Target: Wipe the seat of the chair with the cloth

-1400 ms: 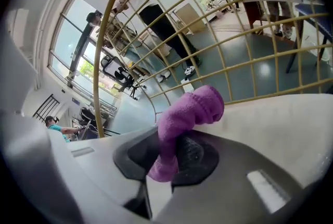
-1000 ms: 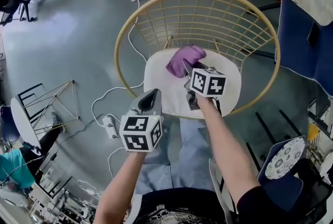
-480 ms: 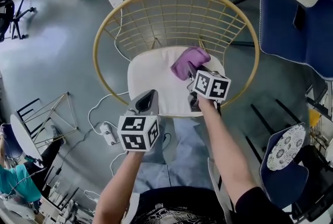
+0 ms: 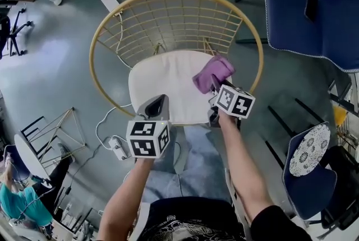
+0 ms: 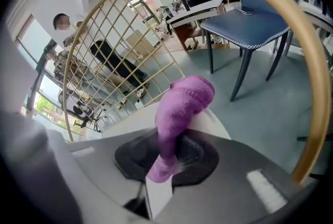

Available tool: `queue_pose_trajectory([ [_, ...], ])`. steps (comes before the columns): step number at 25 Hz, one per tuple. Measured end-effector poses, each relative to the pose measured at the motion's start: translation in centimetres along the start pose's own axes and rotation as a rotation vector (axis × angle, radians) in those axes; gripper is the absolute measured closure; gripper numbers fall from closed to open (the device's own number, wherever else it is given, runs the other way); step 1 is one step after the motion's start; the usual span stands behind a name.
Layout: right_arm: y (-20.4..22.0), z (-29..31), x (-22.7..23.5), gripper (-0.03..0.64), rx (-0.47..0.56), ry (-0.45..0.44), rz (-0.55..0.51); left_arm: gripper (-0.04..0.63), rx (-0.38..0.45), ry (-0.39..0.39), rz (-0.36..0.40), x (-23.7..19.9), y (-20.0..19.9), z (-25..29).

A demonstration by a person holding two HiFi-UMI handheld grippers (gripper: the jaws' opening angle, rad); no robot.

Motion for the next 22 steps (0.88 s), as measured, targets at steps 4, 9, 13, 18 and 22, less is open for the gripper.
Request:
queue_pose_trajectory([
  [4, 0.1, -1.5, 1.9, 0.555, 0.011, 0.041, 0.016, 0.598, -0.006, 0.018, 0.017, 0.9, -0.2, 0.5],
  [9, 0.0, -2.2, 2.7, 0.555, 0.026, 0.060, 0.010, 0.598, -0.005, 0.025, 0.020, 1.2, -0.1, 0.6],
  [13, 0.0, -3.1, -0.7, 0.555, 0.041, -0.031, -0.033, 0.598, 0.003, 0.004, 0.002, 0.0, 0.3, -0.3],
  [18, 1.3, -3.9, -6.7, 0.555, 0.020, -0.171, -0.080, 0.598, 0.015, -0.035, -0.041, -2.3, 1.5, -2.0],
  [22, 3.1, -3.6, -10.8, 0.555, -0.047, -0.286, -0.142, 0.598, 0.029, -0.078, -0.075, -3.1, 2.5, -3.1],
])
Point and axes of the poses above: the fingertips, and each gripper's own axes: z forward along the fingers, x to its right, y out of its underside, the point moved 1 cm from there along -z, backward along the fingers, and after that the axes turned 11 degrees about y, right-handed, at the moved point
